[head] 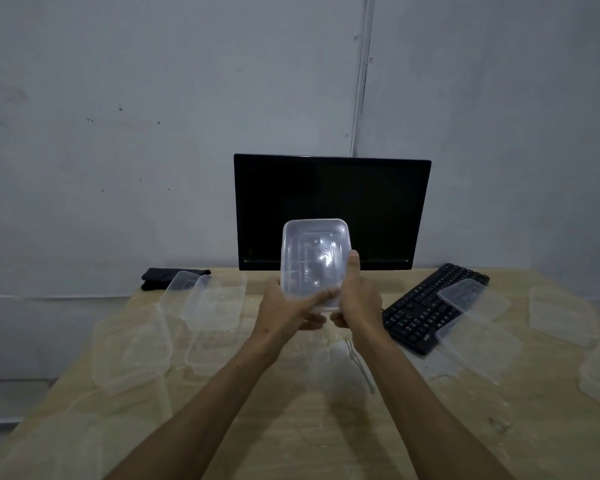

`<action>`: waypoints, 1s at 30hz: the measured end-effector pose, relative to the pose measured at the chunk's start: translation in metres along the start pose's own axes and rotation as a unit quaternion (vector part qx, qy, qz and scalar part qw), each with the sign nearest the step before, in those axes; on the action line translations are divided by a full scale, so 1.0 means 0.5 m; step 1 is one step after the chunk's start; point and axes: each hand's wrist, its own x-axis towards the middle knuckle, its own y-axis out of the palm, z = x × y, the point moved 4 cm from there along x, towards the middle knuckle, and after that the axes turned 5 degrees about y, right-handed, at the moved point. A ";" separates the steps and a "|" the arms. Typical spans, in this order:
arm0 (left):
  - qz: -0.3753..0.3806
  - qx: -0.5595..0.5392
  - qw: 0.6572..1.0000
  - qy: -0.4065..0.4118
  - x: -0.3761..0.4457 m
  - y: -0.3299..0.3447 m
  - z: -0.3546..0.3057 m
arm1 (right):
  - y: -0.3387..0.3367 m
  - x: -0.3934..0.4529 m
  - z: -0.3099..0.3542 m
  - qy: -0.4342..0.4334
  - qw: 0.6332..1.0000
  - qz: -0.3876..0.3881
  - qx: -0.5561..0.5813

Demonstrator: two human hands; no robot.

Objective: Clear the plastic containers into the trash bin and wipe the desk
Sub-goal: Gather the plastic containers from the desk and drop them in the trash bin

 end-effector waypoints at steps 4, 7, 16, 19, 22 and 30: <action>0.098 -0.047 0.994 -0.032 -0.010 -0.011 -0.001 | -0.004 0.003 -0.004 0.051 0.995 0.077 0.023; 0.092 -0.082 0.991 -0.052 -0.008 -0.022 0.001 | -0.002 -0.001 -0.004 0.030 0.993 0.112 0.001; 0.097 -0.023 0.995 -0.010 -0.009 -0.014 -0.015 | -0.007 -0.014 -0.006 -0.010 1.000 0.011 -0.027; 0.144 -0.053 0.987 -0.047 -0.013 -0.015 -0.021 | -0.016 0.007 -0.014 0.038 0.999 0.028 -0.005; 0.116 -0.093 0.985 -0.088 0.010 -0.034 -0.017 | -0.027 0.015 -0.017 0.049 0.995 0.086 -0.026; -0.040 -0.142 0.983 -0.108 0.094 -0.078 -0.026 | -0.037 0.004 -0.025 -0.018 0.975 0.178 -0.134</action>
